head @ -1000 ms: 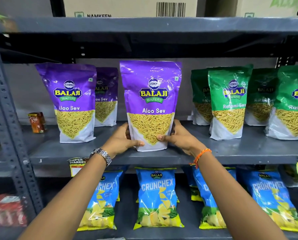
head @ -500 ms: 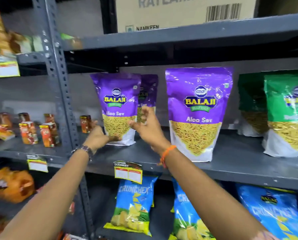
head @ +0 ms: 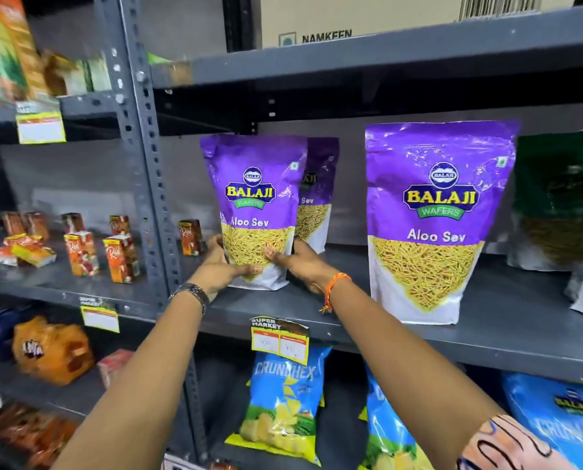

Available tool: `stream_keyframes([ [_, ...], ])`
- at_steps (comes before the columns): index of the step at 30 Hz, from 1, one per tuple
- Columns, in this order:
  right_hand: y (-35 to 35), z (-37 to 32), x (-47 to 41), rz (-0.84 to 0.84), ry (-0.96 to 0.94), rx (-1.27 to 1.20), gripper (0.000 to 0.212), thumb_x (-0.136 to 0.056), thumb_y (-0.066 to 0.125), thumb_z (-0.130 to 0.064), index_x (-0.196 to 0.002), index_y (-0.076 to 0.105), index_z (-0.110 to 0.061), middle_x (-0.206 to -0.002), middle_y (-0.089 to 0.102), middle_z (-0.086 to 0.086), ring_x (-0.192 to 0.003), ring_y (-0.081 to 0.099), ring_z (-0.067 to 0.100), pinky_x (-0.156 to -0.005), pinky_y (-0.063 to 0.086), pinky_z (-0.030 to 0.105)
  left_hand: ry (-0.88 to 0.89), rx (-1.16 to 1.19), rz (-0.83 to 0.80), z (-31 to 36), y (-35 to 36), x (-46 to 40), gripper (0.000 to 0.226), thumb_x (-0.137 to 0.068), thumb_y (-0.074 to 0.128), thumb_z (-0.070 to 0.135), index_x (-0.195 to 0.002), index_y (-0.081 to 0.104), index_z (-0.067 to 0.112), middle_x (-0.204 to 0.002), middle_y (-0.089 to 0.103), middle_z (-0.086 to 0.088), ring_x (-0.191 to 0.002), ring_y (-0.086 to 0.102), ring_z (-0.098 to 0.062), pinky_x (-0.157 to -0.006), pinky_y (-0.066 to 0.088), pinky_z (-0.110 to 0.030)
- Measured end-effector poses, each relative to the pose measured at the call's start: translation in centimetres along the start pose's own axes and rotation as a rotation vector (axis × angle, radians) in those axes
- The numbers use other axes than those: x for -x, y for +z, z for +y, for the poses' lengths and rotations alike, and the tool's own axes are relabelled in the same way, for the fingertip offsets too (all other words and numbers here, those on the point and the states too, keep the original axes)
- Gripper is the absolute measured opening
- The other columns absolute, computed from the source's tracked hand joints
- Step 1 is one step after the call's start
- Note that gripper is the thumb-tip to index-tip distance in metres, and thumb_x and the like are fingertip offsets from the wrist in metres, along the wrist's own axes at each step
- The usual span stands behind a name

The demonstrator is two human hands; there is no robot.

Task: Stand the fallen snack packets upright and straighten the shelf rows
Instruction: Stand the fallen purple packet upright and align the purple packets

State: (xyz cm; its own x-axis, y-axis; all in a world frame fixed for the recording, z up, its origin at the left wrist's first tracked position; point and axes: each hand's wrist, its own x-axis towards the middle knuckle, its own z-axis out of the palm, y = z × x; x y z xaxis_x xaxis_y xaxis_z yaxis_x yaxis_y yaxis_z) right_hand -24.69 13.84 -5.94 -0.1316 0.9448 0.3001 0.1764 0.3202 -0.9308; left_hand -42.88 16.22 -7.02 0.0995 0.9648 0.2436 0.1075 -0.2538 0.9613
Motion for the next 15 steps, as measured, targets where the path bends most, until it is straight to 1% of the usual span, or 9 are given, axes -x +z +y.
stream_keyframes([
  [1, 0.3, 0.1, 0.2, 0.005, -0.015, 0.01, 0.053, -0.082, 0.075, -0.039, -0.123, 0.063, -0.008, -0.126, 0.07, 0.013, -0.118, 0.066, 0.029, -0.106, 0.049, 0.048, 0.0, 0.009, -0.01, 0.1, -0.2, 0.5, 0.086, -0.069, 0.078, -0.015, -0.137, 0.029, 0.003, -0.126, 0.062, -0.01, -0.121, 0.06, -0.026, -0.092, 0.057, -0.029],
  [2, 0.6, 0.4, 0.4, 0.01, -0.038, 0.005, 0.07, -0.073, 0.078, -0.051, -0.127, 0.061, -0.01, -0.127, 0.07, 0.011, -0.118, 0.066, 0.027, -0.105, 0.05, 0.047, 0.007, 0.021, -0.011, -0.1, -0.5, 0.9, 0.092, -0.067, 0.081, -0.013, -0.14, 0.027, 0.004, -0.123, 0.063, -0.007, -0.12, 0.061, -0.024, -0.091, 0.057, -0.027],
  [3, 0.9, 0.7, 0.6, 0.016, -0.045, 0.016, 0.083, -0.065, 0.079, -0.059, -0.13, 0.058, -0.012, -0.128, 0.07, 0.008, -0.118, 0.066, 0.025, -0.105, 0.051, 0.046, 0.013, 0.026, -0.009, 0.1, -0.8, 1.6, 0.1, -0.064, 0.085, -0.008, -0.143, 0.026, 0.005, -0.123, 0.063, -0.006, -0.12, 0.061, -0.024, -0.094, 0.056, -0.031],
  [4, 1.1, 0.6, 1.1, 0.016, -0.053, 0.028, 0.086, -0.063, 0.079, -0.061, -0.131, 0.056, -0.014, -0.128, 0.07, 0.006, -0.118, 0.066, 0.023, -0.105, 0.051, 0.045, 0.026, 0.027, -0.01, -0.1, -1.2, 2.1, 0.105, -0.061, 0.088, -0.004, -0.145, 0.025, 0.007, -0.125, 0.063, -0.007, -0.12, 0.061, -0.023, -0.098, 0.055, -0.035],
  [5, 1.3, 0.4, 1.6, 0.021, -0.064, 0.053, 0.078, -0.067, 0.078, -0.057, -0.129, 0.057, -0.015, -0.127, 0.07, 0.005, -0.117, 0.066, 0.022, -0.104, 0.051, 0.045, 0.03, 0.021, -0.008, 0.0, -1.5, 2.8, 0.109, -0.06, 0.089, -0.003, -0.145, 0.023, 0.009, -0.124, 0.063, -0.006, -0.118, 0.061, -0.021, -0.099, 0.054, -0.037],
  [8, 1.6, -0.2, 2.6, 0.026, -0.105, 0.076, 0.035, -0.086, 0.073, -0.029, -0.117, 0.06, -0.023, -0.126, 0.071, 0.006, -0.116, 0.067, 0.022, -0.105, 0.05, 0.046, 0.044, 0.034, -0.024, 0.4, -1.7, 3.9, 0.113, -0.058, 0.089, -0.003, -0.146, 0.021, 0.014, -0.116, 0.062, 0.002, -0.112, 0.061, -0.018, -0.099, 0.052, -0.041],
  [11, 1.5, -0.7, 3.0, 0.005, -0.124, 0.093, 0.026, -0.088, 0.071, -0.029, -0.11, 0.059, -0.032, -0.125, 0.071, 0.003, -0.116, 0.067, 0.02, -0.105, 0.051, 0.044, 0.028, 0.032, -0.029, 1.0, -1.6, 4.3, 0.104, -0.067, 0.081, -0.012, -0.147, 0.02, 0.014, -0.115, 0.063, 0.0, -0.118, 0.06, -0.023, -0.104, 0.05, -0.044],
  [12, 1.5, -0.9, 3.2, 0.008, -0.122, 0.099, 0.031, -0.086, 0.072, -0.034, -0.113, 0.059, -0.03, -0.125, 0.071, 0.002, -0.116, 0.067, 0.02, -0.104, 0.051, 0.044, 0.026, 0.029, -0.026, 1.1, -1.5, 4.4, 0.104, -0.067, 0.081, -0.011, -0.147, 0.02, 0.015, -0.117, 0.063, -0.001, -0.122, 0.059, -0.026, -0.105, 0.049, -0.044],
  [15, 1.5, -0.7, 3.2, 0.01, -0.099, 0.143, 0.074, -0.068, 0.073, -0.067, -0.126, 0.054, -0.027, -0.124, 0.072, -0.005, -0.115, 0.067, 0.017, -0.101, 0.053, 0.045, 0.007, 0.015, -0.022, 1.2, -1.3, 4.7, 0.108, -0.065, 0.084, -0.007, -0.148, 0.019, 0.017, -0.117, 0.062, 0.0, -0.127, 0.057, -0.028, -0.108, 0.046, -0.044],
])
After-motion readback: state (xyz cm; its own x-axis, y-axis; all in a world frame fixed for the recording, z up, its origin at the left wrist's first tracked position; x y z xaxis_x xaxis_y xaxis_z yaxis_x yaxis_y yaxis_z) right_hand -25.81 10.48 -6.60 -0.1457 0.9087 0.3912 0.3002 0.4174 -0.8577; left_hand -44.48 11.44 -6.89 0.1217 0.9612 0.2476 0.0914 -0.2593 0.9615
